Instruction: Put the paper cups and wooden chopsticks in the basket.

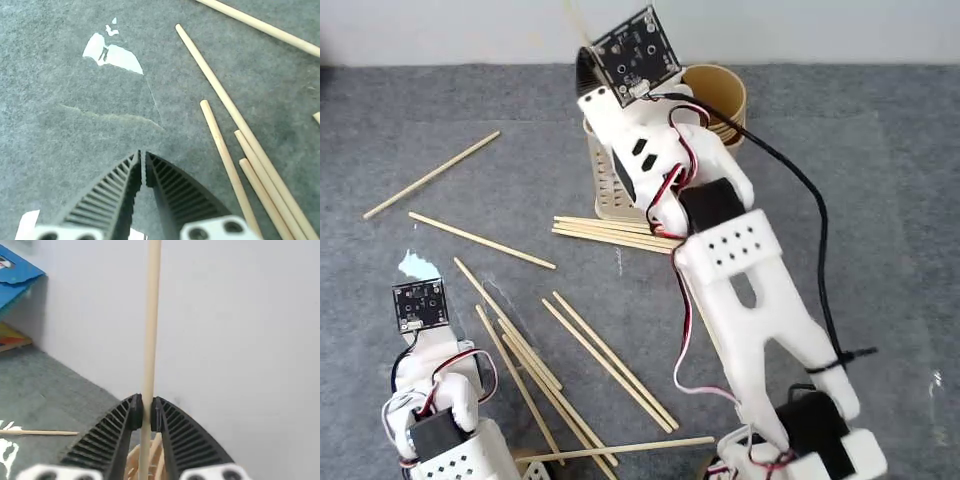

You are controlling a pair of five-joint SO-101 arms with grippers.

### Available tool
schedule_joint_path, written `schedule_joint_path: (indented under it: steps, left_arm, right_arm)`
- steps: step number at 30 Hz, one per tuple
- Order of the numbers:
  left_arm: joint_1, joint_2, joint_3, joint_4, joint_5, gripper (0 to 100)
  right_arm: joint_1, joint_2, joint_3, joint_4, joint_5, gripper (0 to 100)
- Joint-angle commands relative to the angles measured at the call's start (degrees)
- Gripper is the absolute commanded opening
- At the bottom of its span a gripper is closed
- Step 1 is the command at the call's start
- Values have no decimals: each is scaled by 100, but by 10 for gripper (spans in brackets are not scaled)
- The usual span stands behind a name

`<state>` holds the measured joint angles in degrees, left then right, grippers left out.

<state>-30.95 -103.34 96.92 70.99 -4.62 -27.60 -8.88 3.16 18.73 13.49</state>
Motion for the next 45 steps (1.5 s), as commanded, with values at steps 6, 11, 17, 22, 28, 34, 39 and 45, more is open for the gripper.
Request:
schedule_joint_path:
  steps: [6, 11, 17, 22, 28, 34, 39, 45]
  left_arm:
    - [26, -97, -48, 18, -26, 14]
    - [26, -97, -48, 18, -26, 14]
    - [26, -97, -48, 18, -26, 14]
    - [26, -97, -48, 18, -26, 14]
    - [26, -97, -48, 18, -26, 14]
    - [26, -97, -48, 18, -26, 14]
    - [26, -97, -48, 18, -26, 14]
    - [26, -97, -48, 18, -26, 14]
  right_arm:
    - [259, 119, 1538, -2035, 44, 9]
    - [268, 180, 1749, -2000, -167, 31]
    - [312, 40, 1679, -1481, -589, 185]
    - [303, -576, 1468, -338, -615, 163]
    - [4, -1446, 1407, 1754, -624, 162]
    - [-620, -1543, 1424, 3732, -633, 162]
    - [-1349, -1226, 1785, 4171, -923, 165]
    - [-1191, -857, 1565, 4154, -958, 165]
